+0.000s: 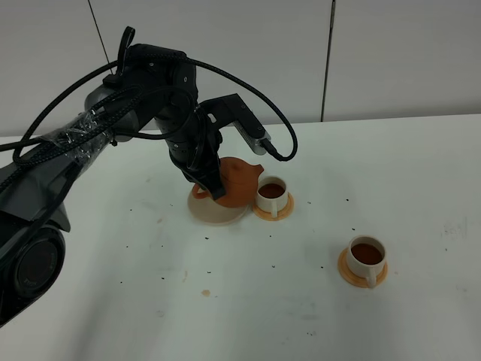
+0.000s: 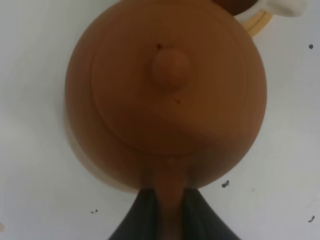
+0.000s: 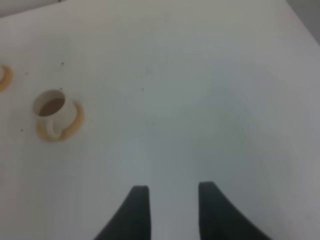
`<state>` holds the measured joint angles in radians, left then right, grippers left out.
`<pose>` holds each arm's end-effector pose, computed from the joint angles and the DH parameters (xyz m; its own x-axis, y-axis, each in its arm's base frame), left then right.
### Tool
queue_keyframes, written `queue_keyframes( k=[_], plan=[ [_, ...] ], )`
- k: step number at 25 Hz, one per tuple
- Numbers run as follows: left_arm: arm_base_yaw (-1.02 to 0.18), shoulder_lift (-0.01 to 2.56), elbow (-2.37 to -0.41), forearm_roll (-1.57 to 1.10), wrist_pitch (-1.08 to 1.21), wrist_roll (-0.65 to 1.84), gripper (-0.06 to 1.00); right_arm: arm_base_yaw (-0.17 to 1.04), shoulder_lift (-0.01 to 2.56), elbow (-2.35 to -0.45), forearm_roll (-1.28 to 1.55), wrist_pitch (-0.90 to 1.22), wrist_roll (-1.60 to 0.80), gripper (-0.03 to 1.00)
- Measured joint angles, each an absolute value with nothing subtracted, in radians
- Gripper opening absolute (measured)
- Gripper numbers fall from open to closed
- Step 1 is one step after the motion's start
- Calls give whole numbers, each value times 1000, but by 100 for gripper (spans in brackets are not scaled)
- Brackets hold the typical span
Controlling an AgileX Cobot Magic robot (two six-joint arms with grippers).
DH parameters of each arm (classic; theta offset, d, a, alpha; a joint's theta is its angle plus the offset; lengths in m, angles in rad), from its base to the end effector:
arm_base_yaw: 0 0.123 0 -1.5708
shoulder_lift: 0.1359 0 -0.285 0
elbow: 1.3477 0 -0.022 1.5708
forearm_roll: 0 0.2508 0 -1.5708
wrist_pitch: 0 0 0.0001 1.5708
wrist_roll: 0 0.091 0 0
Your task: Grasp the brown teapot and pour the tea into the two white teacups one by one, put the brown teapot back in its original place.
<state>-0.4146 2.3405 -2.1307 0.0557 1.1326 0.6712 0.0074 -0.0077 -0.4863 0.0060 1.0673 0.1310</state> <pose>0.4632 -0.1988 0.2037 -0.4198 0.8834 -0.2082 0.8550 0.4619 0.2359 -0.0047 0.0004 0.2729 -0.4646 0.1301 -0.8759 0.0504 0.9914 0.1205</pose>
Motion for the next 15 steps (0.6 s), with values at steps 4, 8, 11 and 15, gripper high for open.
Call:
queue_keyframes(
  k=[4,8,11,15],
  plan=[
    [-403,2340,-2131,57,1150,665,18,7,-8,-486,6,1067,131,24],
    [-390,2340,-2131,57,1166,663,18,7,-8,-486,6,1067,131,24],
    [-385,2340,-2131,60,1169,663,18,7,-8,-486,6,1067,131,24],
    [-371,2340,-2131,60,1170,663,18,7,-8,-486,6,1067,131,24]
  ],
)
